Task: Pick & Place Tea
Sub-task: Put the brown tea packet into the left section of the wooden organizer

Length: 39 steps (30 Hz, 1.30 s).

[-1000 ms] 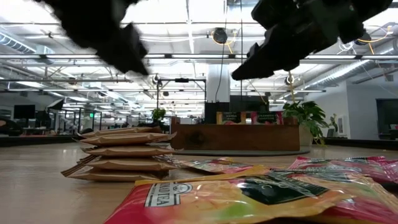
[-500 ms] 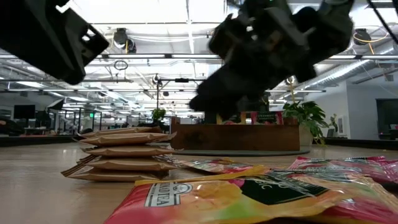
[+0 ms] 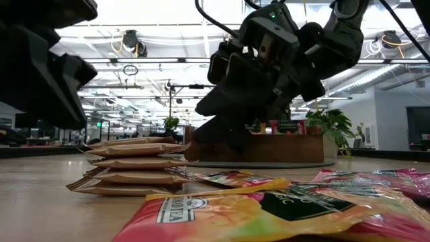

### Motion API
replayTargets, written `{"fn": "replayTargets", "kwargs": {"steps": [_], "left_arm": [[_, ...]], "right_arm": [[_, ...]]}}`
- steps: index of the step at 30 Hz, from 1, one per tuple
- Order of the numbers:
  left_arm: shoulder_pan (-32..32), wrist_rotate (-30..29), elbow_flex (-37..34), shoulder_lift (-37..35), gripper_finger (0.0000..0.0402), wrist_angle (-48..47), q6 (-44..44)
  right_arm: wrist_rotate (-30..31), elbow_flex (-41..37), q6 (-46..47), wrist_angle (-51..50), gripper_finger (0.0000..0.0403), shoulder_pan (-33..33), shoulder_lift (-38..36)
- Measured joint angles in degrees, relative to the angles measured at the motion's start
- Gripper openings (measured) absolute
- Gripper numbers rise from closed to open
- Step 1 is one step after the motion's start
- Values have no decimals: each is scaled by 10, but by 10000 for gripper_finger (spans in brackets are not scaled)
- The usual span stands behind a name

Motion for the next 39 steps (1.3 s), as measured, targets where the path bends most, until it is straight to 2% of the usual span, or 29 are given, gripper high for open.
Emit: {"fn": "replayTargets", "kwargs": {"steps": [6, 17, 25, 30, 36, 39], "left_arm": [[22, 10, -6, 0, 62, 18, -5], [46, 80, -6, 29, 62, 53, 22], [55, 79, -6, 39, 62, 74, 39], [55, 78, -6, 39, 62, 74, 50], [57, 78, -6, 39, 62, 77, 51], [57, 74, -6, 39, 62, 80, 56]], "right_arm": [[0, 0, 5, -16, 186, 0, 0], [16, 0, 12, -19, 187, 1, 0], [58, 0, 15, -28, 187, 1, 0], [55, 1, 30, -21, 185, 1, 22], [20, 2, 57, 47, 187, 1, 52], [13, 5, 60, 31, 186, 5, 53]]}}
